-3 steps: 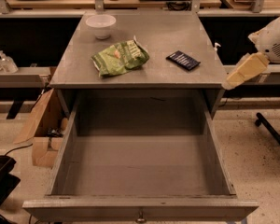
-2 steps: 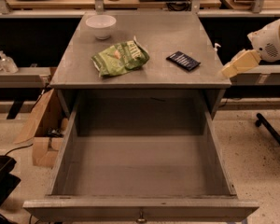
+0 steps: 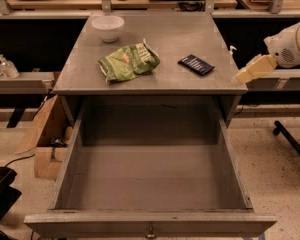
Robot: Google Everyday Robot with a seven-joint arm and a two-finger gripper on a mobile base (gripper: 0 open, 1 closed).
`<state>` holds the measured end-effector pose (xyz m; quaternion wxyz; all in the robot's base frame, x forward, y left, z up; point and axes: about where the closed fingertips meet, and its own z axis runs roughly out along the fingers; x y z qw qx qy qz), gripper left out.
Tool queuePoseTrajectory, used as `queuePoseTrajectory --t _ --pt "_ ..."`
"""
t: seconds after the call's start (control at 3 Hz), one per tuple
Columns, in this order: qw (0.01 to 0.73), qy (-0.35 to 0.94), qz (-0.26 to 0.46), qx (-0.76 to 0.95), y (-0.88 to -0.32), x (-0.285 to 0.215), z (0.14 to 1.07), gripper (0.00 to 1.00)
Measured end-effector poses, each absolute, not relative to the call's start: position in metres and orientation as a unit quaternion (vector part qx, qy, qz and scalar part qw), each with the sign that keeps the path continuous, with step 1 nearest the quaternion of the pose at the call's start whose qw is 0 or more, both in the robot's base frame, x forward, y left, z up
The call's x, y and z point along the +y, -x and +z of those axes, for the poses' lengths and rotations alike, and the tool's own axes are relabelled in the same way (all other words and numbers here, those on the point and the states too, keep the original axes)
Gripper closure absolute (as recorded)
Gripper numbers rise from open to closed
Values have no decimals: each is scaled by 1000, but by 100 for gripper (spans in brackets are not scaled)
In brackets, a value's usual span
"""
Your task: Place rxbar blueberry into top drawer
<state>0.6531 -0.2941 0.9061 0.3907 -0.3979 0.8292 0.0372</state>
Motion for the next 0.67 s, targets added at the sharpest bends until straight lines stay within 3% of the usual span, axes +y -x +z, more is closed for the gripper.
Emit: queuePoseTrajectory --t 0.67 --pt "424 431 83 792 -731 -249 890 0"
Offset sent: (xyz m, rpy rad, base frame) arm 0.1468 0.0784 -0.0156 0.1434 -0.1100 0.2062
